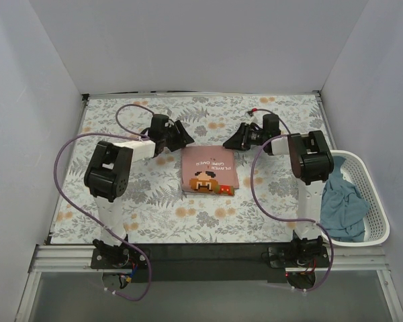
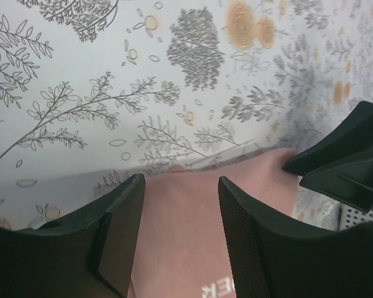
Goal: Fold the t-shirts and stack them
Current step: Fold the tshirt, then neatly place the folded tshirt to the corner
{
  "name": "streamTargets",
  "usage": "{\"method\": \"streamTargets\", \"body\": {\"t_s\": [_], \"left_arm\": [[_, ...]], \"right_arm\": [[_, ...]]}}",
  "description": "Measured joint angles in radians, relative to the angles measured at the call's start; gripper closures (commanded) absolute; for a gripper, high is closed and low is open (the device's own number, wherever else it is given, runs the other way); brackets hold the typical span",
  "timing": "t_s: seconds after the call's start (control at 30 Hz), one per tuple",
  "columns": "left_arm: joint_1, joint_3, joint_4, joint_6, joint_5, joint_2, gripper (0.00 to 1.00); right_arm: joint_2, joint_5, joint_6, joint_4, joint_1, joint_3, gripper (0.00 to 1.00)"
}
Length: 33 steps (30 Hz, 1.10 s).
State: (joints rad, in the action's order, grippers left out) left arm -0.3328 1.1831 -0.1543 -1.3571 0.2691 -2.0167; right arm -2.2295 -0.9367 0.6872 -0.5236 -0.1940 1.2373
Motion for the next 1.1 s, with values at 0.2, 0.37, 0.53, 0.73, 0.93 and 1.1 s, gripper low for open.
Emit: {"method": "streamTargets", "body": {"t_s": [0.2, 0.37, 0.53, 0.73, 0.93, 1.1], "left_arm": [[-0.003, -0.091, 0.078, -0.016, -0.008, 0.271, 0.49], [-0.053, -0.307, 0.038, -0.082, 0.011, 0.594, 0.64], [-0.123, -0.532, -0.031, -0.159, 0.037, 0.668, 0.73], [-0.128, -0.722, -0.09, -0.256, 0.048, 0.613, 0.83], [-0.127, -0.844, -0.184, -0.339, 0.035, 0.622, 0.83], [-0.127, -0.855, -0.119, -0.338, -0.013, 0.711, 0.7]], "right_arm": [[0.254, 0.018, 0.024, -0.008, -0.004, -0.153, 0.59], [0.49, 0.02, 0.032, -0.033, -0.042, -0.334, 0.58], [0.534, 0.027, 0.027, -0.047, -0.151, -0.469, 0.58], [0.459, 0.046, 0.023, -0.086, -0.214, -0.608, 0.58], [0.386, 0.047, 0.014, -0.15, -0.199, -0.663, 0.59], [0.432, 0.061, 0.013, -0.154, -0.199, -0.678, 0.59]]}}
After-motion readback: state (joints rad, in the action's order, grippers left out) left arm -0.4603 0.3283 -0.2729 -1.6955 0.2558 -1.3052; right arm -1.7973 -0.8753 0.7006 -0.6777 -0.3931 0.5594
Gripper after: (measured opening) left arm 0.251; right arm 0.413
